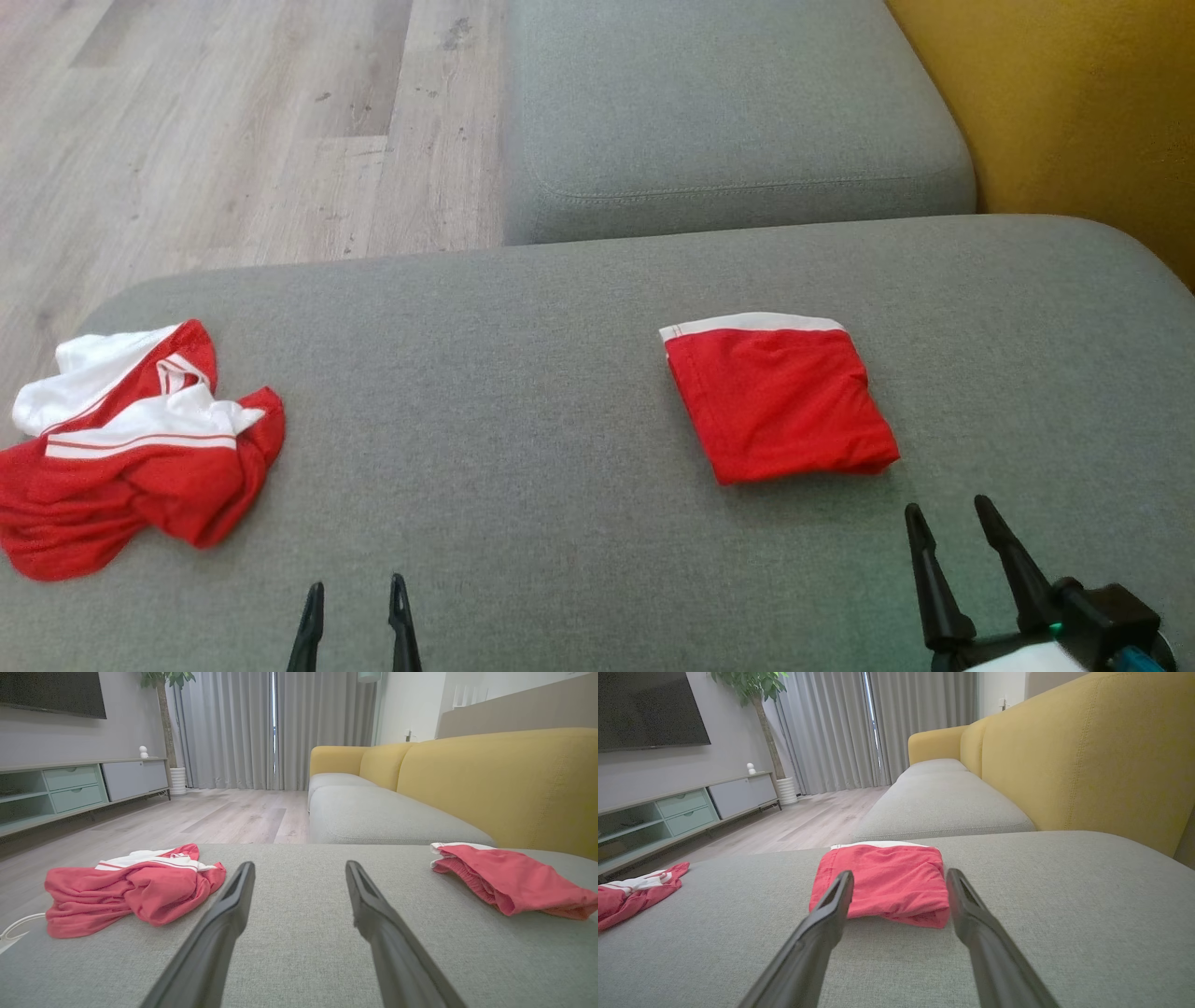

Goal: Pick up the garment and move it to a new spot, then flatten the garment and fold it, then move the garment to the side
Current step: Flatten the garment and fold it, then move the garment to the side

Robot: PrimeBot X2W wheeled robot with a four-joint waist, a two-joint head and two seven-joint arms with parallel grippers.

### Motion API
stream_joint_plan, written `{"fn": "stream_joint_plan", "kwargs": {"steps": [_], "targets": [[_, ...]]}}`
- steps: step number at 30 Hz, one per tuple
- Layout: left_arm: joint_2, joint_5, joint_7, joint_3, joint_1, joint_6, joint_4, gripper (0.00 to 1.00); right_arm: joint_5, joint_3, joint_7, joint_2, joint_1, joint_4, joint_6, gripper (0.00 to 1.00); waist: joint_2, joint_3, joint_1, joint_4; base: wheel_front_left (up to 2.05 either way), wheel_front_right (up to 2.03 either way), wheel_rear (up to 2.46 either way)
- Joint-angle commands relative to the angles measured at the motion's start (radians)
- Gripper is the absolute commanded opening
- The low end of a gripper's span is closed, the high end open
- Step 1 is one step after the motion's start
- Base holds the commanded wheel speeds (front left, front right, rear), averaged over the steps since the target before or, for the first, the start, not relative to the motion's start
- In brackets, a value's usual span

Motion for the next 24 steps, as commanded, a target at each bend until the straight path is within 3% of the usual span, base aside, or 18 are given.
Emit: {"fn": "stream_joint_plan", "kwargs": {"steps": [1, 14, 24], "targets": [[-0.005, 0.012, -0.005, 0.028, -0.038, -0.003, -0.025, 1.00, -0.011, 0.017, -0.014, -0.010, -0.030, -0.034, 0.007, 1.00, -0.0001, 0.000, 0.0002, 0.000, 0.00, 0.00, 0.00], [-0.005, 0.047, -0.005, 0.041, -0.040, -0.034, -0.016, 1.00, -0.020, 0.012, -0.014, 0.000, -0.025, -0.032, 0.007, 1.00, -0.0001, 0.010, 0.0002, 0.005, 0.00, 0.00, 0.00], [-0.005, 0.061, -0.005, 0.040, -0.043, -0.025, -0.032, 1.00, -0.021, 0.014, -0.014, -0.008, -0.028, -0.033, 0.007, 1.00, -0.0001, 0.026, 0.0002, 0.003, 0.00, 0.00, 0.00]]}}
